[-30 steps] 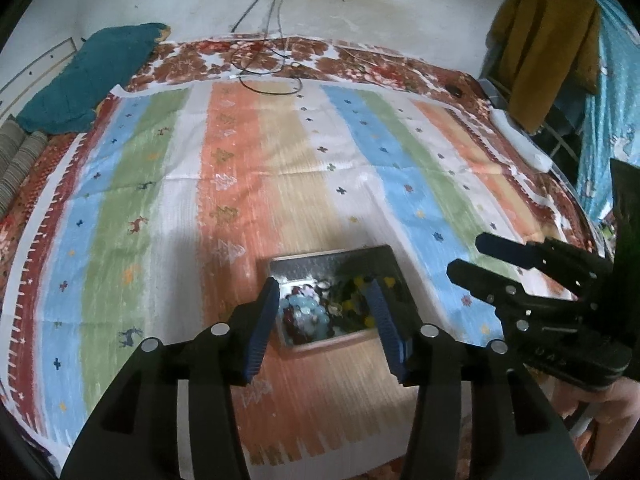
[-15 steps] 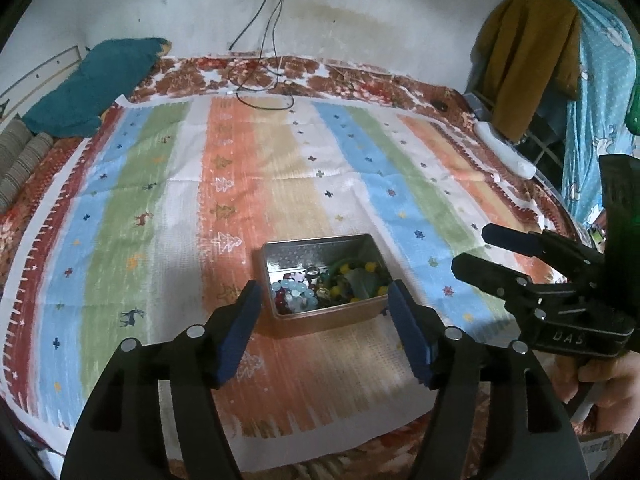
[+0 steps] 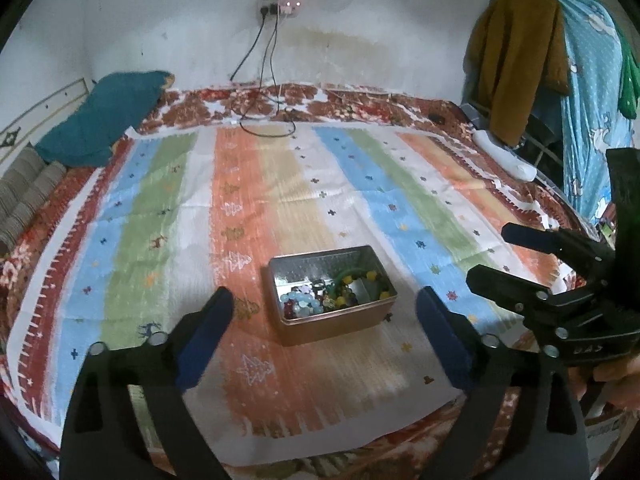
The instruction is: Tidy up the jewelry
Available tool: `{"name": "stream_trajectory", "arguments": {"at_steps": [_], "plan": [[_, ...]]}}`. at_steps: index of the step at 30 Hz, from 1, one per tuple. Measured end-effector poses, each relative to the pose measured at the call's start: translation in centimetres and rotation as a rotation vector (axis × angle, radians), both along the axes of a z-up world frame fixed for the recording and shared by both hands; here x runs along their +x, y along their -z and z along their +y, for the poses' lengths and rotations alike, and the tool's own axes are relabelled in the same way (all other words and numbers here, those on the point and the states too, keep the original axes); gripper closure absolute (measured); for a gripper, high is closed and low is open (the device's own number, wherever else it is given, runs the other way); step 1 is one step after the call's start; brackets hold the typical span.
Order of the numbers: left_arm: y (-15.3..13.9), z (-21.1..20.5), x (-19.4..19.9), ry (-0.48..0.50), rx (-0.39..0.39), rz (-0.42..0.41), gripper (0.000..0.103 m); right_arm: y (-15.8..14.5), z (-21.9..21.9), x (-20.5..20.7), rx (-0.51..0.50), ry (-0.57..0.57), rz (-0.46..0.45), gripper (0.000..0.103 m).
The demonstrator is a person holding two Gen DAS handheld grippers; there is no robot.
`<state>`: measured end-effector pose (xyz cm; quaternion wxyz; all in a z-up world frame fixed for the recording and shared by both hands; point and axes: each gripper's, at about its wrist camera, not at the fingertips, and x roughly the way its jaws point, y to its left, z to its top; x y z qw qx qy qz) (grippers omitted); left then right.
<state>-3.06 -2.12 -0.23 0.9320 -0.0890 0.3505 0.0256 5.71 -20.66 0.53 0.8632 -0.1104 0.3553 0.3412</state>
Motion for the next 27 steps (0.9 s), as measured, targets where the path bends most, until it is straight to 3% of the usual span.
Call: {"name": "stream_trajectory", "arguments": {"at_steps": [8,27], "plan": [[-0.3,-0.9,-0.7,-0.007,0.073,-0.034,0.006,-0.3,-0.2,-0.7,0.011,-0.013,-0.035,0.006],[-0.9,-0.8,-1.3,-0.050,0.075,-0.082,0.006,-0.6,-0.8,-1.5,0.039,-0.016,-0.047,0.006]]}}
